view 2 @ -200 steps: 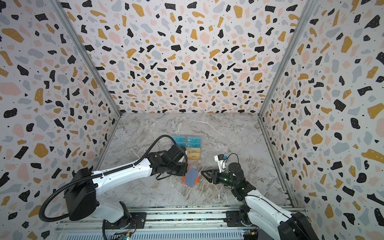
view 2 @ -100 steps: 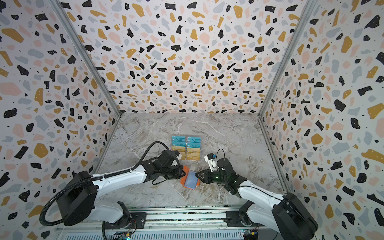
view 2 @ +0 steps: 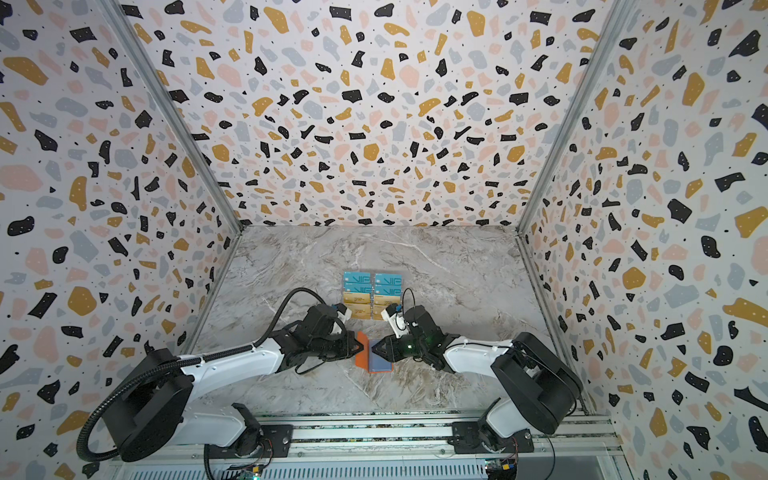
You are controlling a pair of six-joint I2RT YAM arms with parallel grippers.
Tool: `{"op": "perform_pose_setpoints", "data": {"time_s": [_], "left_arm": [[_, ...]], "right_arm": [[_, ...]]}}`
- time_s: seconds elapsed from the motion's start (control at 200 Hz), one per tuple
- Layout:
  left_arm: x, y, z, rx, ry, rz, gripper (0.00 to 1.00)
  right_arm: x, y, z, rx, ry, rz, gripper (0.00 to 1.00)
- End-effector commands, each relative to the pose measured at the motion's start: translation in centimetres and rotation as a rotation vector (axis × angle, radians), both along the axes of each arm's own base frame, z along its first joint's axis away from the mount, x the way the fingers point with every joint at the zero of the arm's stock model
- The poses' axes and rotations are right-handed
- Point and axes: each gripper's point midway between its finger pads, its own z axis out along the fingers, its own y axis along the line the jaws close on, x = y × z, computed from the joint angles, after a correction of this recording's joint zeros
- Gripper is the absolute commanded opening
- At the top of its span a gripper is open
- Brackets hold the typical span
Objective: Put the credit cards into the card holder
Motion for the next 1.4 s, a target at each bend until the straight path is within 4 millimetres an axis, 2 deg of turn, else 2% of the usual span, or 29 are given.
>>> {"op": "perform_pose_setpoints", "data": {"time_s": [0.0,0.14,0.3,0.355,0.471,0.551,0.626,0.711,0.911,1.016,1.211,1.397], "left_arm": [[-0.1,0.9,-0.3,0.011,-0.018,-0.020,0.04],[0.2,1.6,-1.1,0.038,-0.016,-0.024,0.05],[-0.3,2.0,-2.1,0.065,0.013,-0.039,0.07],[-0.5,2.6,-2.4,0.092,0.017,-0.034,0.12],[0.0,4.4,-2.3,0.195,0.005,0.021,0.29],[1.2,5.1,0.2,0.237,-0.040,0.085,0.38],[2.2,4.0,4.6,0.149,-0.111,0.123,0.45],[2.5,2.4,8.3,0.046,-0.156,0.137,0.46],[1.2,-3.0,10.4,-0.128,-0.125,0.069,0.39],[1.2,-4.3,9.9,-0.161,-0.101,0.070,0.33],[0.9,-5.0,6.8,-0.147,-0.048,0.056,0.26],[-0.1,-3.8,2.9,-0.022,0.004,0.021,0.25]], "right_arm": [[0.3,0.5,0.3,0.000,-0.031,0.022,0.22],[0.1,-0.2,-1.6,-0.056,-0.013,0.010,0.21],[-0.3,-0.8,-2.9,-0.094,0.003,0.000,0.20],[-0.4,-1.0,-3.2,-0.105,0.005,-0.003,0.20],[-0.7,-1.0,-3.8,-0.123,0.012,-0.003,0.20],[-1.0,-0.9,-4.0,-0.134,0.019,-0.001,0.19],[-1.2,-0.9,-4.0,-0.148,0.015,-0.008,0.19],[-1.3,-1.0,-3.9,-0.151,0.018,-0.019,0.19],[-1.4,-1.6,-3.9,-0.150,0.026,-0.060,0.19],[-1.4,-1.3,-3.2,-0.111,0.022,-0.067,0.19],[-1.8,-1.2,-3.0,-0.072,0.016,-0.055,0.19],[-2.0,-1.3,-2.9,-0.049,0.014,-0.057,0.19]]}}
